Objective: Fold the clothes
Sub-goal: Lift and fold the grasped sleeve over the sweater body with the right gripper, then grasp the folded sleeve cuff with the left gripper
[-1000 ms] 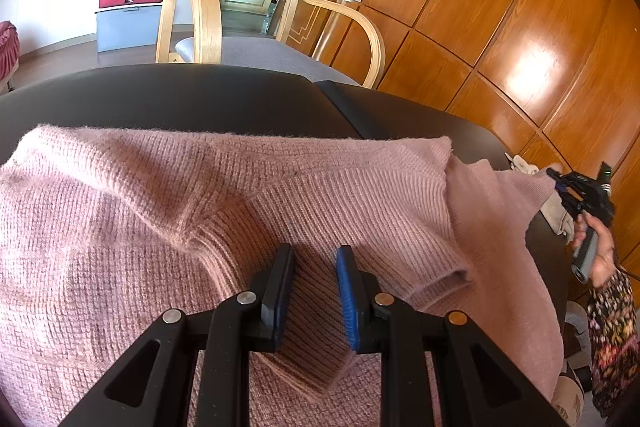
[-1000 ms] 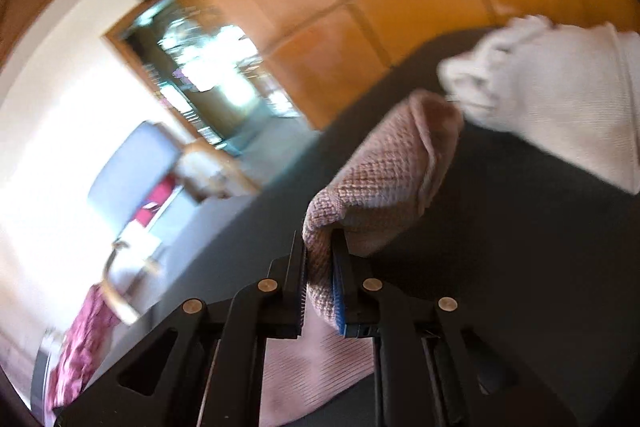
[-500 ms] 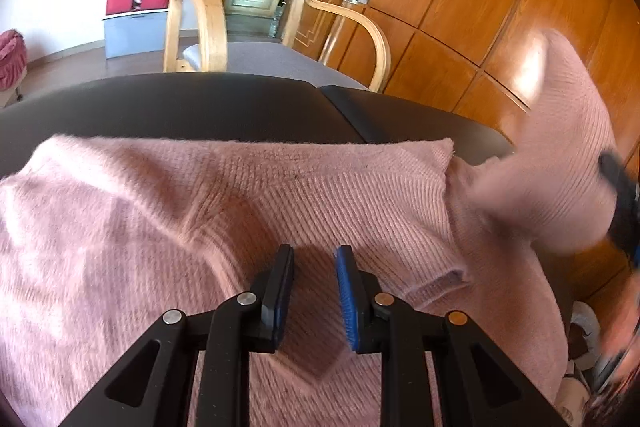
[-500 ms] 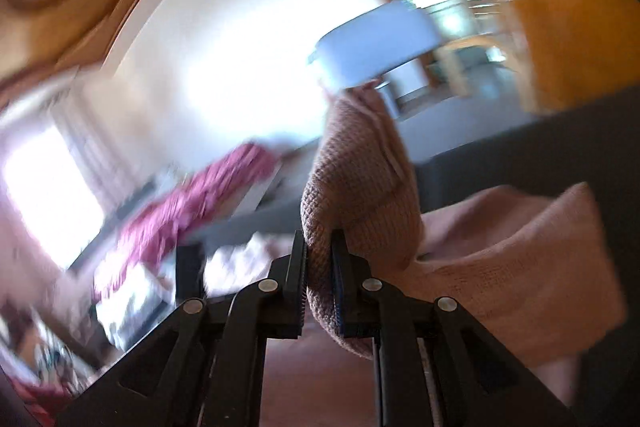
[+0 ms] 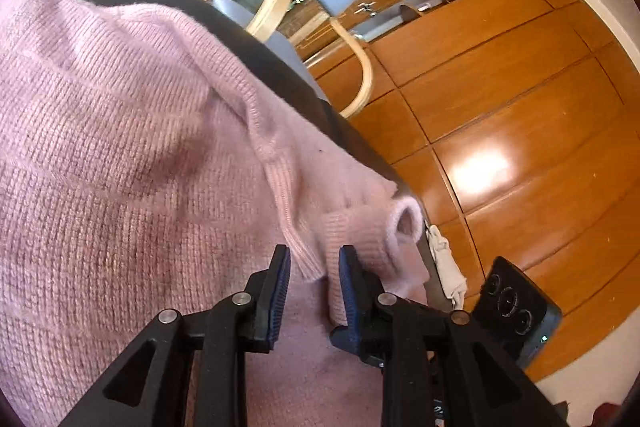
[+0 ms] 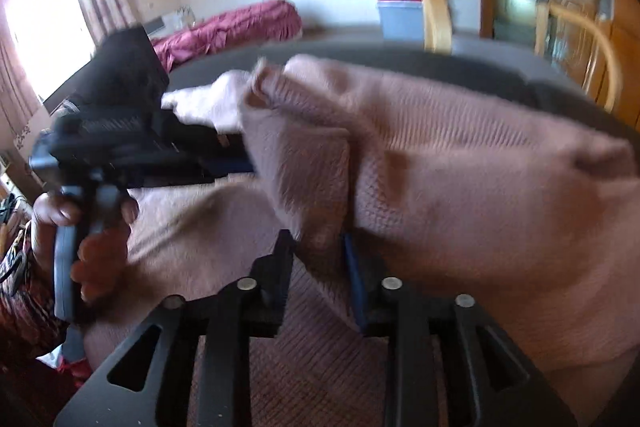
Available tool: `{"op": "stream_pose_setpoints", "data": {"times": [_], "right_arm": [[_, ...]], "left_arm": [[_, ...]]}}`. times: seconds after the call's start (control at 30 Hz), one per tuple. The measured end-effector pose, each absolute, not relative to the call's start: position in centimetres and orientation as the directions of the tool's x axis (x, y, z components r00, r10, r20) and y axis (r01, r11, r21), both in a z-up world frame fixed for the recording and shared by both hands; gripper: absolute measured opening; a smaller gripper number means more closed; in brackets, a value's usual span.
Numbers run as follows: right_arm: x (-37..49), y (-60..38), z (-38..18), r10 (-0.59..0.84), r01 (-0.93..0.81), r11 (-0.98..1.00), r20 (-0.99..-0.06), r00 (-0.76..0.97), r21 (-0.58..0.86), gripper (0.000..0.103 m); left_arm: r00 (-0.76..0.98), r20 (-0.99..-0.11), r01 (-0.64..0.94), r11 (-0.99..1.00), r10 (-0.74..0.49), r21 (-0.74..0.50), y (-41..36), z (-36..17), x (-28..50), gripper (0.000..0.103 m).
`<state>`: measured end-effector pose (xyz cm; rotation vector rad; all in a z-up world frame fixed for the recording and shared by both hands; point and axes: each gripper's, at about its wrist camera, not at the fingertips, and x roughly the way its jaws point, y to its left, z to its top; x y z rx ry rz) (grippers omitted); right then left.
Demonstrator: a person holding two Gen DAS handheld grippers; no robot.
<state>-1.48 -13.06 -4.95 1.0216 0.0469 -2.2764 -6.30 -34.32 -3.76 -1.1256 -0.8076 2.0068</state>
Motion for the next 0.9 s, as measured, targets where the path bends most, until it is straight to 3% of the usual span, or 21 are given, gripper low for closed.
{"op": "stream_pose_setpoints", "data": {"times": [0.1, 0.17, 0.2, 0.4, 0.6, 0.9], "right_arm": [[-0.6, -12.3, -4.4, -0.579, 0.574, -0.778, -0.649, -0.494, 0.257, 0.033], [-0.8, -11.2, -4.1, -0.596, 0.565, -0.774, -0.628, -0.5, 0.284, 0.051], [-1.0, -11.3, -4.4, -0.596, 0.559, -0.776, -0.633, -0.494, 0.294, 0.053], [-2.0, -14.3, -5.5, -0.645, 0.606, -0.717, -0.657, -0.391, 0.343, 0.053], [-0.5, -15.7, -5.3, -0.644, 0.667, -0.693, -0.651, -0.402, 0.274, 0.053], [-2.5, -14.7, -5.4, -0.647, 0.592, -0.728, -0.634, -0.424, 0.346, 0.053]], "left_arm": [[-0.4, -0.432, -0.266, -0.553, 0.809, -0.79, -34.5, -3.7, -6.0, 0.024], [-0.42, -0.397, -0.273, -0.531, 0.816, -0.802, -34.9, -3.5, -5.7, 0.024], [-0.433, -0.385, -0.276, -0.526, 0.815, -0.804, -35.0, -3.4, -5.5, 0.025], [-0.393, -0.363, -0.278, -0.485, 0.845, -0.829, -34.6, -4.0, -5.1, 0.025], [-0.4, -0.383, -0.313, -0.516, 0.833, -0.797, -34.7, -3.3, -4.2, 0.025], [-0.44, -0.438, -0.312, -0.59, 0.784, -0.745, -35.9, -2.8, -3.4, 0.026]]}}
